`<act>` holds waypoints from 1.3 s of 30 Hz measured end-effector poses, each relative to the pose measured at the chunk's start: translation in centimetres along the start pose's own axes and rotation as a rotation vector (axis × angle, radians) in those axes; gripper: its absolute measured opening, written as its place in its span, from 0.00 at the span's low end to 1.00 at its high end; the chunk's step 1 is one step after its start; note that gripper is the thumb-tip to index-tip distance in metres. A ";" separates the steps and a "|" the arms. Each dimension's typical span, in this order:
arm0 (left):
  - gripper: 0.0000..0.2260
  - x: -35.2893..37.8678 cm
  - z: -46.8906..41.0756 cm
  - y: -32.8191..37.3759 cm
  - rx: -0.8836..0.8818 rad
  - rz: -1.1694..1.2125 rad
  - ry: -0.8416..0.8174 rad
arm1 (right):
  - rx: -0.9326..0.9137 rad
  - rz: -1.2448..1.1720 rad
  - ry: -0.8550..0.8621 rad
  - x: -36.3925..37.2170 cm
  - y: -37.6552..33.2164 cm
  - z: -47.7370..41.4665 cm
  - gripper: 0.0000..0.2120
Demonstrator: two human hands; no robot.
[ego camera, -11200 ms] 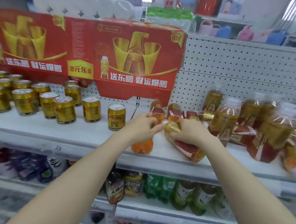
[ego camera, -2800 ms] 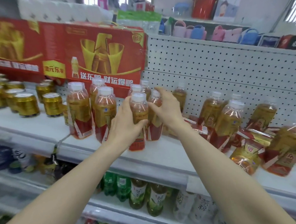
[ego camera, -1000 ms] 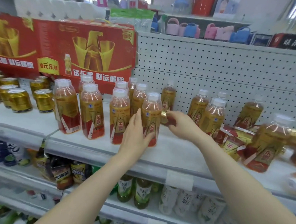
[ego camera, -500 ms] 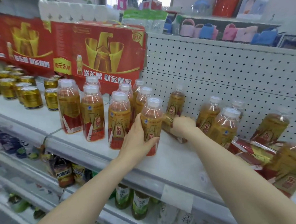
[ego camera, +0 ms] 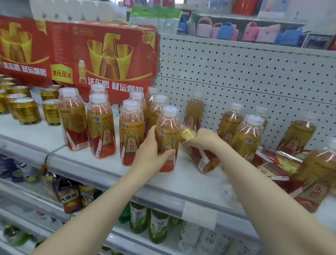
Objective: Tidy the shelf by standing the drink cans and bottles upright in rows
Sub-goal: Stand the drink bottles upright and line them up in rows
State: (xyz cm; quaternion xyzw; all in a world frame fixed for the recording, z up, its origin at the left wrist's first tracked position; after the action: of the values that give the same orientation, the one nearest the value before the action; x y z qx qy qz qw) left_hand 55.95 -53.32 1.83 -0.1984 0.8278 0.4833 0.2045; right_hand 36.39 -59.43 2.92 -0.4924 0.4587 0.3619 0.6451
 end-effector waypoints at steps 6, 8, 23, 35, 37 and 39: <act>0.39 0.1 0.2 0.3 -0.009 0.023 0.038 | -0.108 -0.308 0.357 -3.8 0.5 2.6 0.28; 0.40 0.4 0.2 0.4 -0.011 0.029 0.047 | -0.138 -0.427 0.400 -3.7 0.6 3.3 0.29; 0.41 0.5 0.5 0.5 0.010 0.022 0.012 | -0.067 -0.485 0.387 -1.7 1.2 3.3 0.32; 0.38 -0.7 2.5 1.2 0.136 -0.050 0.113 | -0.164 -0.137 0.553 -4.3 2.4 11.0 0.27; 0.35 -1.0 3.9 2.1 0.221 -0.035 0.187 | -0.179 -0.020 0.615 -4.5 3.9 13.3 0.24; 0.30 -0.5 5.2 3.5 0.318 -0.025 0.214 | -0.160 0.062 0.666 -4.6 6.1 15.3 0.22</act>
State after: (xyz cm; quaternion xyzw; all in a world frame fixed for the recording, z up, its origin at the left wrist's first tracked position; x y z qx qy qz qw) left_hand 55.24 -47.05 2.25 -0.2241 0.9082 0.3200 0.1501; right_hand 32.95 -43.13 6.91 -0.6186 0.6288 0.2356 0.4079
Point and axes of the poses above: each hand's wrist, its own z-axis away from the middle knuckle, its own x-axis out of the palm, y = z × x, the point moved 8 cm from there along -z, towards the middle knuckle, and after that the axes turned 5 degrees about x, right-handed, at the moved point
